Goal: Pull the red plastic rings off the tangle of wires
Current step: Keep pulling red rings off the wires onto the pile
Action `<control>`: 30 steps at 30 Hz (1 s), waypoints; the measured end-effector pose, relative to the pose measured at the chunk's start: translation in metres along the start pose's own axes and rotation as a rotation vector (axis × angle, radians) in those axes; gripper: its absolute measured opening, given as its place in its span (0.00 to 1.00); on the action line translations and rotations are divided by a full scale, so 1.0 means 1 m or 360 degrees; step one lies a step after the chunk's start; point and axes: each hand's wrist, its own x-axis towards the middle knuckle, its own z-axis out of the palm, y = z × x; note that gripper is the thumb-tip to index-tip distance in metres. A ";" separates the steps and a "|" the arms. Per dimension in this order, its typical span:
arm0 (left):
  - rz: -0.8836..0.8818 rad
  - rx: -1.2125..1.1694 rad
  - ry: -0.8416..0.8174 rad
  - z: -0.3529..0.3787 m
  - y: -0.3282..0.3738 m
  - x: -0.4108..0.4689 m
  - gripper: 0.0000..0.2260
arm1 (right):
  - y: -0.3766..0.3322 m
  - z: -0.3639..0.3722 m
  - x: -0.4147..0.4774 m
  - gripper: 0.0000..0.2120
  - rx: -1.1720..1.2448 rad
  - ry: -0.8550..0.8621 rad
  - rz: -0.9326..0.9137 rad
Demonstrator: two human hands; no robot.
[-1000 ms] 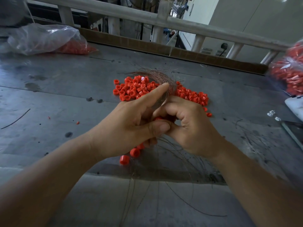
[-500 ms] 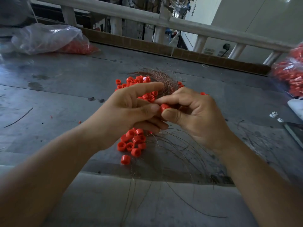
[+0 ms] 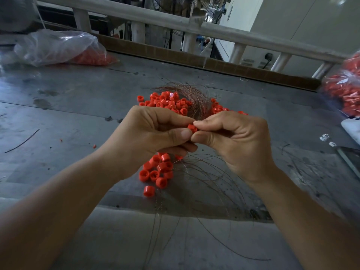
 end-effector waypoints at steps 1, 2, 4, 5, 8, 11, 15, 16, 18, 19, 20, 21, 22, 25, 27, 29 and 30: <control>0.0002 0.0012 -0.0008 -0.001 0.000 0.000 0.10 | 0.000 -0.001 0.000 0.15 -0.0043 -0.0023 -0.0034; 0.0000 0.0028 -0.0023 -0.001 0.000 0.000 0.10 | 0.000 -0.002 0.000 0.14 -0.0099 -0.0049 -0.0082; -0.0021 0.0031 -0.0061 -0.001 -0.001 0.000 0.12 | -0.001 -0.003 -0.001 0.14 -0.0182 -0.0085 -0.0169; -0.0035 0.0017 -0.0079 -0.001 -0.001 0.000 0.12 | -0.001 -0.003 -0.001 0.13 -0.0190 -0.0091 -0.0181; -0.0059 -0.0010 -0.0140 -0.003 -0.001 0.001 0.11 | -0.002 -0.004 0.001 0.13 -0.0128 -0.0103 -0.0103; -0.0088 -0.0024 -0.0224 -0.006 -0.001 0.001 0.08 | -0.003 -0.005 0.002 0.13 -0.0068 -0.0162 0.0004; -0.0181 -0.0020 -0.0336 -0.009 0.000 0.000 0.10 | -0.002 -0.008 0.002 0.21 -0.0133 -0.0316 -0.0013; -0.0201 -0.0033 -0.0375 -0.009 0.000 0.000 0.12 | -0.002 -0.009 0.003 0.22 -0.0170 -0.0361 -0.0041; -0.0237 -0.0077 -0.0415 -0.010 0.001 -0.001 0.15 | -0.001 -0.009 0.004 0.24 -0.0185 -0.0428 -0.0051; -0.0247 -0.0104 -0.0407 -0.010 0.001 0.000 0.14 | -0.002 -0.009 0.004 0.23 -0.0162 -0.0459 -0.0023; -0.0258 -0.0128 -0.0383 -0.010 0.000 0.000 0.13 | -0.003 -0.010 0.004 0.21 -0.0142 -0.0495 0.0004; -0.0270 -0.0147 -0.0359 -0.010 -0.001 0.000 0.14 | -0.004 -0.010 0.004 0.18 -0.0147 -0.0533 0.0016; -0.0280 -0.0161 -0.0349 -0.010 -0.001 0.000 0.16 | -0.005 -0.010 0.004 0.14 -0.0172 -0.0565 0.0012; -0.0267 -0.0235 -0.0375 -0.010 -0.001 0.000 0.16 | -0.008 -0.007 0.004 0.11 -0.0287 -0.0560 -0.0052; -0.0225 -0.0228 -0.0381 -0.008 0.002 -0.001 0.20 | -0.009 -0.004 0.004 0.18 -0.0320 -0.0509 -0.0038; -0.0126 0.0022 -0.0308 -0.005 0.002 -0.001 0.28 | -0.008 -0.002 0.003 0.18 -0.0367 -0.0512 -0.0011; -0.0065 0.0173 -0.0256 -0.004 0.001 -0.001 0.31 | -0.007 -0.001 0.002 0.15 -0.0395 -0.0530 0.0009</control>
